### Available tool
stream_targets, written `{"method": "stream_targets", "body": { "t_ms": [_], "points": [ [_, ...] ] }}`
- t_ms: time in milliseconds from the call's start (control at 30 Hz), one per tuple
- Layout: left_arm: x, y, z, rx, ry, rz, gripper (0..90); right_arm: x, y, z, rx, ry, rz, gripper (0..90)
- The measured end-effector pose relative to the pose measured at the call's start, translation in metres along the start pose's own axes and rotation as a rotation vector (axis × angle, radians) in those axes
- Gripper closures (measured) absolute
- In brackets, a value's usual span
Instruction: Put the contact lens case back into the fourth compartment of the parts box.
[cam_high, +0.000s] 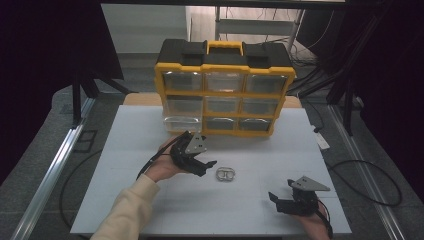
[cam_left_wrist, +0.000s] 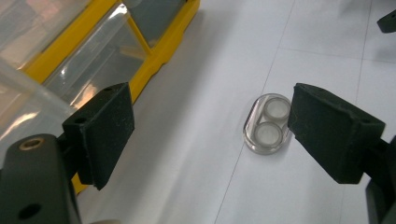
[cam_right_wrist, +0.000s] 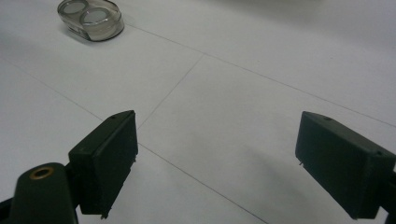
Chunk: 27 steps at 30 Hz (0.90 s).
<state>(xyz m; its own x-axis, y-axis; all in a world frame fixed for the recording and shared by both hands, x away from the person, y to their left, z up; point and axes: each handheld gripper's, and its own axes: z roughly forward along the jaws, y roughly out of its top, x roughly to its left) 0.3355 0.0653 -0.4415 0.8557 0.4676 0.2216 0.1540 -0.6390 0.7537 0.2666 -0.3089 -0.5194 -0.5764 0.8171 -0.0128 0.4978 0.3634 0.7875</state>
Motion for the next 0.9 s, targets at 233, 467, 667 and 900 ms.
{"method": "stream_targets", "body": {
  "t_ms": [233,467,667,900],
  "points": [
    [0.002,0.002,0.009,0.020,-0.026,-0.007,15.3,0.000,0.000,-0.002,-0.004,0.001,-0.002,13.6],
    [0.001,0.006,0.018,0.031,-0.052,-0.003,15.1,0.001,0.000,-0.001,-0.004,0.004,-0.005,13.5],
    [0.003,0.007,0.025,0.049,-0.077,-0.007,15.1,0.001,0.000,-0.002,-0.003,0.003,-0.002,13.6],
    [0.005,0.007,0.032,0.057,-0.101,-0.017,14.2,0.001,0.000,-0.001,-0.001,0.003,-0.003,13.6]
  ]
}}
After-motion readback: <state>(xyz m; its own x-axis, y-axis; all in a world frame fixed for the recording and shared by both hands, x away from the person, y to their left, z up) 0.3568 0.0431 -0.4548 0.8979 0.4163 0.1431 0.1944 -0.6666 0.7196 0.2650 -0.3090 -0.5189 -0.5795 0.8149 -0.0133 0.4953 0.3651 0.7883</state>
